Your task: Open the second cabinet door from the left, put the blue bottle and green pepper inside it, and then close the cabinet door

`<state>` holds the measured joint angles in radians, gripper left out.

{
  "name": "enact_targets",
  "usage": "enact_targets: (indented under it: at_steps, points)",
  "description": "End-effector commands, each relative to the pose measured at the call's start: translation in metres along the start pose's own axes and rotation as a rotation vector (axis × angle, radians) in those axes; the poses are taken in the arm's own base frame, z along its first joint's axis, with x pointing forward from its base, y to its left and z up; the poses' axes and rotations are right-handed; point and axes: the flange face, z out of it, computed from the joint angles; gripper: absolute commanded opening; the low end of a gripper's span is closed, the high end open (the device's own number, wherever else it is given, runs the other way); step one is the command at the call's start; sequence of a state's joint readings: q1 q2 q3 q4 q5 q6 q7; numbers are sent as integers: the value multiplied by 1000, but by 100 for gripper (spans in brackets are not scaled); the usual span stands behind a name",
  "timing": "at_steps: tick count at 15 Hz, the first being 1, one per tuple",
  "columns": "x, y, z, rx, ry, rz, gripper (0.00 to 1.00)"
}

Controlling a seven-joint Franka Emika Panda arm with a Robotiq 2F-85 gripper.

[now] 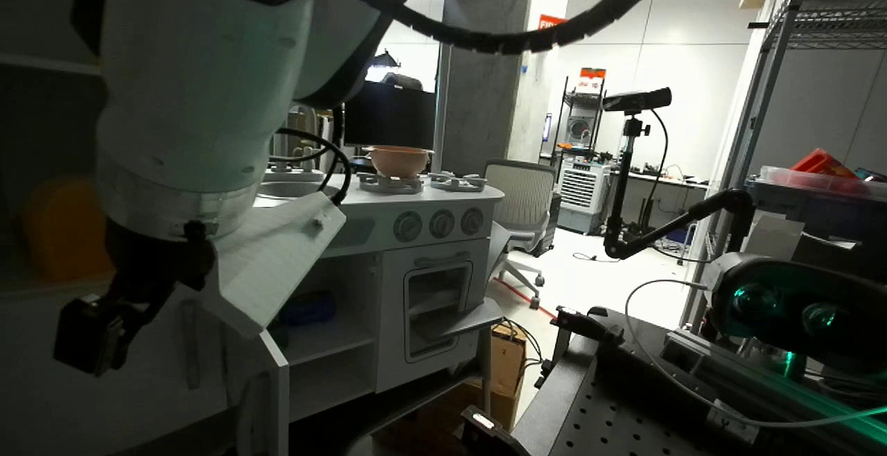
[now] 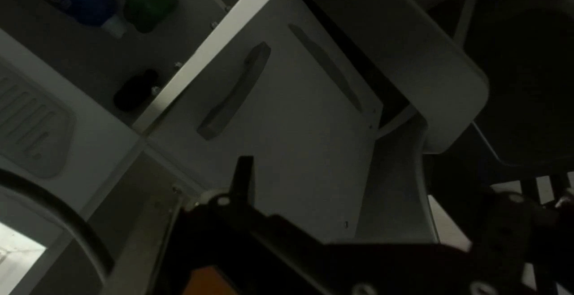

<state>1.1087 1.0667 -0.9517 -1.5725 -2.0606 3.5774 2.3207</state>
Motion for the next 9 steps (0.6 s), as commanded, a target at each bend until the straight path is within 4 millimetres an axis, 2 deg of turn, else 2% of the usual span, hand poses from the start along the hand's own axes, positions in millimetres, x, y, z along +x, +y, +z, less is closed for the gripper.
enact_targets:
  at_steps: [1,9]
  points:
    - [-3,-4,-7,104,-110,-14,100]
    - [-5,-12,-5,114,-119,-28,100]
